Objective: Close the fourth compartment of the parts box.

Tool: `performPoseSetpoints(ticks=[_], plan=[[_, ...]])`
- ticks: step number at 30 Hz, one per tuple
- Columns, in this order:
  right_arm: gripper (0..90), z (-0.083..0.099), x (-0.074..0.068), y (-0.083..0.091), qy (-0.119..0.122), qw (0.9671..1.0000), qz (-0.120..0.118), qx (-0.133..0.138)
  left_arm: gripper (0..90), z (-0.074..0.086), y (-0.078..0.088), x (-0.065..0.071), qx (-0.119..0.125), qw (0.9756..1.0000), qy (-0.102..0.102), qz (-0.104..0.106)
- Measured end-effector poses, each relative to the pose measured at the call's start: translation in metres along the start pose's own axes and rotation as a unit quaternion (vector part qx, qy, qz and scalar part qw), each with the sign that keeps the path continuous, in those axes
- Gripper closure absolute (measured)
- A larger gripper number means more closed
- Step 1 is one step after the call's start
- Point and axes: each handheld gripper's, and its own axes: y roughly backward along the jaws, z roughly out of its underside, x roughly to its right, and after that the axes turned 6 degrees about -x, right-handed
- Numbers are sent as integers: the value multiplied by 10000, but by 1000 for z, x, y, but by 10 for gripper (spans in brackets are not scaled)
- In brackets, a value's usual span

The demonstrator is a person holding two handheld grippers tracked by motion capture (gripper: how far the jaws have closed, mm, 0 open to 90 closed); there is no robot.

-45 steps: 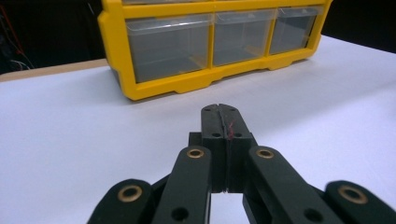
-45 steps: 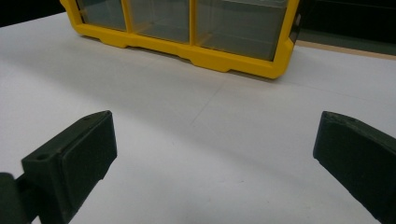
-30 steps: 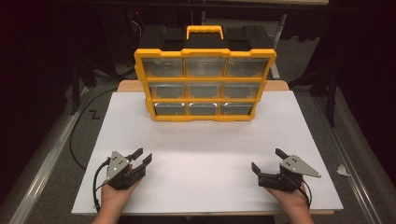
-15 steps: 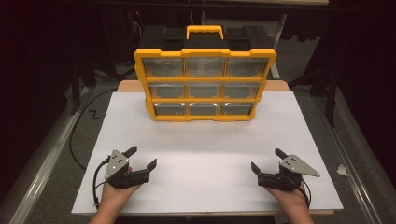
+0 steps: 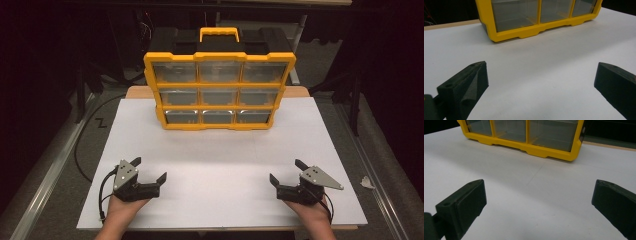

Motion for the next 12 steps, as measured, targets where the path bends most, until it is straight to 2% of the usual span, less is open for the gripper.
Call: performPoseSetpoints(ticks=[12], plan=[[9,-2,0,2,26,10000,23,52,0,-1,1,2,4,10000,-71,32]])
